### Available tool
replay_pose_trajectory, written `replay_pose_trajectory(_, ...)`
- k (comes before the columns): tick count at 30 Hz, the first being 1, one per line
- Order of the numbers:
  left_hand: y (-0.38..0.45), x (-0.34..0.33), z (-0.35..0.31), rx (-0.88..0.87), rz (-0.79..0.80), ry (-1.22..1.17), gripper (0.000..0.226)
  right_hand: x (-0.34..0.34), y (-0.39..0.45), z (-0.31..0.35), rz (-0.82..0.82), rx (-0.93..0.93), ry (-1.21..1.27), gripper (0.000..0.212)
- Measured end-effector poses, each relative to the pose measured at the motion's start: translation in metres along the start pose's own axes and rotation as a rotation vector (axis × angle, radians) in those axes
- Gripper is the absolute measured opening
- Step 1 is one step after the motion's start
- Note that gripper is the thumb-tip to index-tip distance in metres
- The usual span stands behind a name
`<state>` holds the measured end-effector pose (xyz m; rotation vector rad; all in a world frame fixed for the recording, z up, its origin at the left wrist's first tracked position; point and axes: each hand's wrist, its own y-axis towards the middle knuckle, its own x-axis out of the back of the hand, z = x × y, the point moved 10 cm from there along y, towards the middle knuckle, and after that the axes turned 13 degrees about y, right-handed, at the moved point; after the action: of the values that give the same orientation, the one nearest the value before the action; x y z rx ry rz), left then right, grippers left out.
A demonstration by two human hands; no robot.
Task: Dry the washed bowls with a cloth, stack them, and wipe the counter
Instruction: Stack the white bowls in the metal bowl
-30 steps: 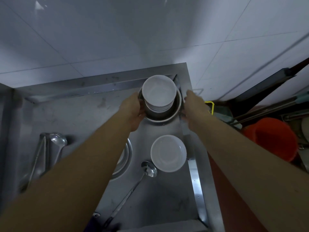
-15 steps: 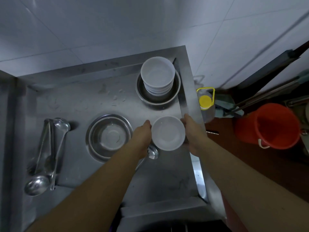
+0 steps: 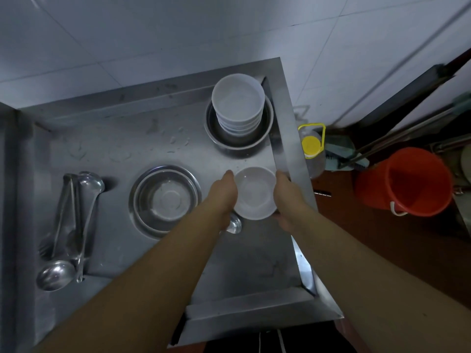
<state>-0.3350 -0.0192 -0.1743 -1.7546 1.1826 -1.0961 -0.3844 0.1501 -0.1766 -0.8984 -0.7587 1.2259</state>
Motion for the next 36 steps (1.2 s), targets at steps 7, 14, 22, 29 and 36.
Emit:
replay_pose_trajectory(7,-0.035,0.010,-0.038,-0.101,0.021,-0.077,0.045,-0.006,-0.022,0.049,-0.014,0.098,-0.137,0.065)
replay_pose_trajectory(14,-0.061,0.046,-0.126,-0.320,-0.063,-0.017,0.066,-0.051,-0.056,0.142,0.056,0.211,-0.190,0.058)
replay_pose_trajectory(22,-0.051,0.088,-0.223,-0.379,-0.167,-0.023,0.076,-0.113,-0.065,0.217,0.147,0.228,-0.189,0.052)
replay_pose_trajectory(29,-0.024,0.087,-0.240,-0.334,-0.163,-0.007,0.075,-0.136,-0.036,0.231,0.084,0.265,-0.224,0.059)
replay_pose_trajectory(36,-0.006,0.078,-0.231,-0.312,-0.158,0.012,0.071,-0.141,-0.013,0.233,0.122,0.362,-0.380,0.056)
